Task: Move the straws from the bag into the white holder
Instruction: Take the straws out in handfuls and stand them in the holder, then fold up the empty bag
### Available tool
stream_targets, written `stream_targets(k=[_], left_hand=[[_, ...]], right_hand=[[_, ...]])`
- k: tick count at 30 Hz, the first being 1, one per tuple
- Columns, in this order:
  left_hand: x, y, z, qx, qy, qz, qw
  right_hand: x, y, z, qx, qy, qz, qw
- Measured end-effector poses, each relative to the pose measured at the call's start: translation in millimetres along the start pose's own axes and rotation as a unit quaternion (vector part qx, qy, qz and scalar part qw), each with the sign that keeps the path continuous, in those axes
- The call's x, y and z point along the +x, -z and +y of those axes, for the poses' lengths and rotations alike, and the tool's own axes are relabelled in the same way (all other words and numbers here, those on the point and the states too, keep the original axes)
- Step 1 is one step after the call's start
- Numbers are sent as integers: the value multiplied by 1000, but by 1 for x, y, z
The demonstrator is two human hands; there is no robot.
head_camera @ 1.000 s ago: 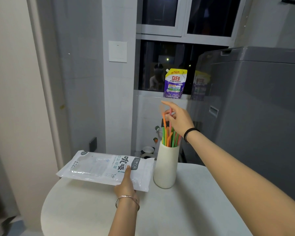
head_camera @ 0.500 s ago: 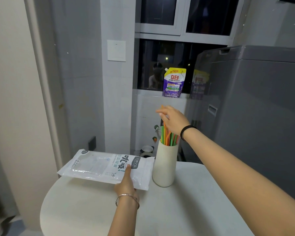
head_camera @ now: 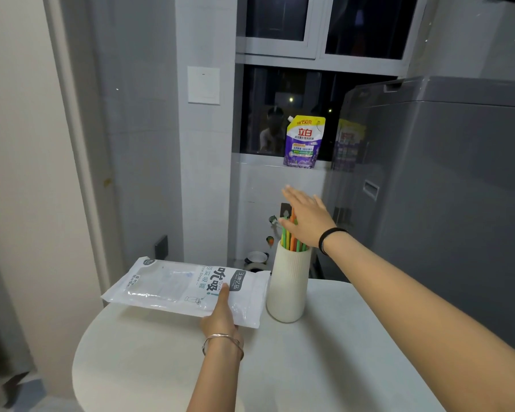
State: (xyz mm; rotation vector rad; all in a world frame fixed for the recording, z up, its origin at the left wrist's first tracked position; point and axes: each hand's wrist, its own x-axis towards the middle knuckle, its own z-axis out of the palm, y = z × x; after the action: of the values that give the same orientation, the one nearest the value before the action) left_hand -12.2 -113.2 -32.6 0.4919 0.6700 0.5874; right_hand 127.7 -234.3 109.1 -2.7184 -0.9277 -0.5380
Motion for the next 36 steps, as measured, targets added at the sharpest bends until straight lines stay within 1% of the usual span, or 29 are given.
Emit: stream_targets(k=[2, 4, 6, 10, 11, 13, 15, 18, 22, 25, 27, 28, 29, 30, 31, 32, 33, 34, 36], left_hand=[[0, 0, 0, 1, 3, -2, 1000], [0, 0, 1, 4, 5, -2, 1000], [0, 1, 2, 5, 7, 1, 1000], [-1, 1, 4, 6, 11, -2, 1000], [-1, 1, 4, 7, 13, -3, 1000], [-1, 2, 3, 9, 15, -5, 1000], [-1, 2, 3, 12, 16, -5, 1000], [-1, 3, 3, 18, 17, -3, 1000], [-3, 2, 5, 22, 18, -4, 1000], [-7, 1, 9, 30, 18, -16, 999], [-9, 1, 11, 49, 17, -31, 998], [-10, 2, 12, 60, 15, -39, 997], [-11, 2, 14, 70, 12, -50, 996], [-13, 2, 16, 80, 9, -60, 995], [-13, 2, 18, 90, 6, -70, 993], [-16, 3, 21, 101, 5, -78, 992], [-18, 2, 23, 109, 4, -85, 990], [-21, 3, 25, 113, 2, -88, 990], [-27, 5, 28, 119, -8, -84, 989]], right_hand=[[-6, -6, 0, -4, -20, -53, 998], [-12, -13, 2, -21, -22, -83, 996], [-14, -16, 3, -25, -20, -68, 997], [-11, -15, 2, 25, -69, 20, 997], [-11, -16, 2, 37, -84, 23, 996], [-12, -20, 1, 33, -93, -8, 995], [-12, -22, 0, -3, -78, -42, 996], [-8, -21, -2, -20, -66, -51, 996], [-8, -21, -1, -3, -80, -7, 997], [-14, -22, 0, -29, -78, -18, 996], [-18, -20, -4, 1, -74, 16, 997], [-23, -18, -8, 37, -70, 54, 995], [-30, -15, -15, 85, -64, 107, 989], [-40, -12, -23, 144, -58, 162, 975], [-51, -11, -32, 209, -57, 205, 955], [-65, -11, -43, 276, -60, 228, 932], [-79, -14, -54, 343, -74, 232, 907], [-93, -18, -65, 408, -101, 219, 881], [-121, -31, -84, 524, -194, 159, 814]])
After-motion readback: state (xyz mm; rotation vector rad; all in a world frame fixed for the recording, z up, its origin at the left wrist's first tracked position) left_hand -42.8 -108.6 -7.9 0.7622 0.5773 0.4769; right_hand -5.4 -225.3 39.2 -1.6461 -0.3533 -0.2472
